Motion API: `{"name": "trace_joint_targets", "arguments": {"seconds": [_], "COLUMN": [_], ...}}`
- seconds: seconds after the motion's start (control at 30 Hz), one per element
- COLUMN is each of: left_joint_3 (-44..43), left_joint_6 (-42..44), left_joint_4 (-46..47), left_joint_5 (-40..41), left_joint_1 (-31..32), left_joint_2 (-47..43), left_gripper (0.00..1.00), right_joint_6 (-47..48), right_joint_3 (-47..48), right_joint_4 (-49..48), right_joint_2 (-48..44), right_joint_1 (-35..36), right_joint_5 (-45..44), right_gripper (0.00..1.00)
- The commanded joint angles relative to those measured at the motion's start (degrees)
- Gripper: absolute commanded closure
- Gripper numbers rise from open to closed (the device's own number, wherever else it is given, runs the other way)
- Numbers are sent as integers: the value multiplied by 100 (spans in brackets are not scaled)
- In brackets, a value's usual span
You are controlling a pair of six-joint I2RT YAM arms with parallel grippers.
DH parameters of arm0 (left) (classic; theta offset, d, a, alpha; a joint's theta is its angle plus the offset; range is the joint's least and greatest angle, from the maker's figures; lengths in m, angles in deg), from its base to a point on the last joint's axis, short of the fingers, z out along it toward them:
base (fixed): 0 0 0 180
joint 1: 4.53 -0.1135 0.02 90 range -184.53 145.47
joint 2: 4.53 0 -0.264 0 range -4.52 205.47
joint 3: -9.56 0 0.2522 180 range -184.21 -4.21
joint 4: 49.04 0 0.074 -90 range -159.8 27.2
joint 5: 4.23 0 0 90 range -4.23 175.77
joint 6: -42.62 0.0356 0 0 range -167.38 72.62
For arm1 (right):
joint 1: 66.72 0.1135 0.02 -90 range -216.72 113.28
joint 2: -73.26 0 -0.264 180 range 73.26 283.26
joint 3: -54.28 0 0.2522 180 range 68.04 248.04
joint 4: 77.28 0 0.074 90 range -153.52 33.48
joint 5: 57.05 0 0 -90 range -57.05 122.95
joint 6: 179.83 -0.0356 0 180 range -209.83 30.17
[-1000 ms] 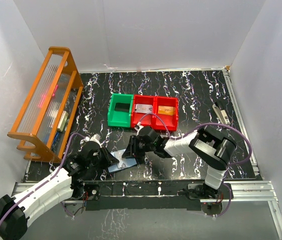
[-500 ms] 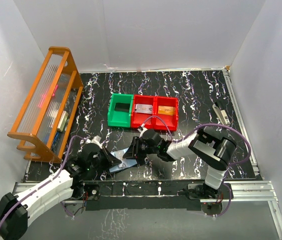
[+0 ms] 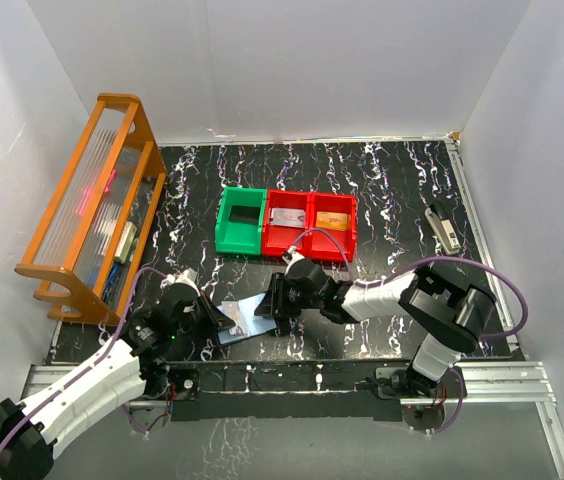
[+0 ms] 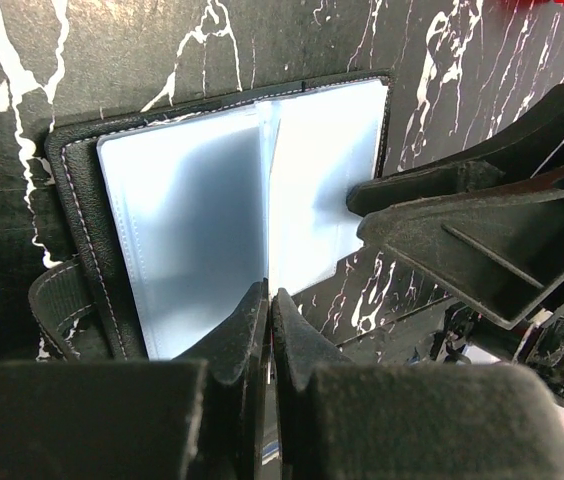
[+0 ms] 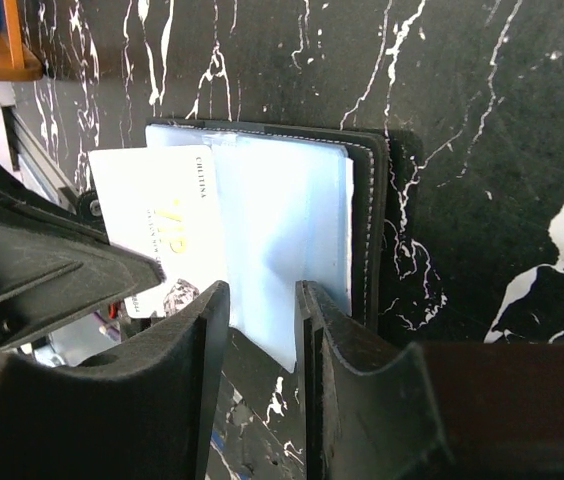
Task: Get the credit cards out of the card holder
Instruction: Remove the credit card from the card holder.
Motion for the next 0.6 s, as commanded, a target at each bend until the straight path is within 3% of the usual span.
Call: {"name": "trace_joint_targets", "arguments": {"seconds": [0.0, 0.27, 0.5, 0.57], "left_joint_3": [-207, -374, -837, -1036], "left_joint_6": [204, 290, 567, 692], "left_joint_4": [-318, -316, -1006, -1363], "left_joint_5": [96, 105, 341, 495], "left_joint_1": [6, 11, 11, 10], "left_joint_2": [-21, 201, 200, 179], "left_gripper": [100, 100, 100, 100], "right_joint_6": [395, 496, 232, 209], "right_joint_3": [354, 881, 1081, 1004], "right_joint_4": [53, -79, 845, 618], "right_joint_2": [-202, 291, 936, 920], "right_joint_1": [-7, 89, 28, 28], "right_joint_5": [277, 890, -11, 69], "right_gripper": [68, 68, 67, 67]}}
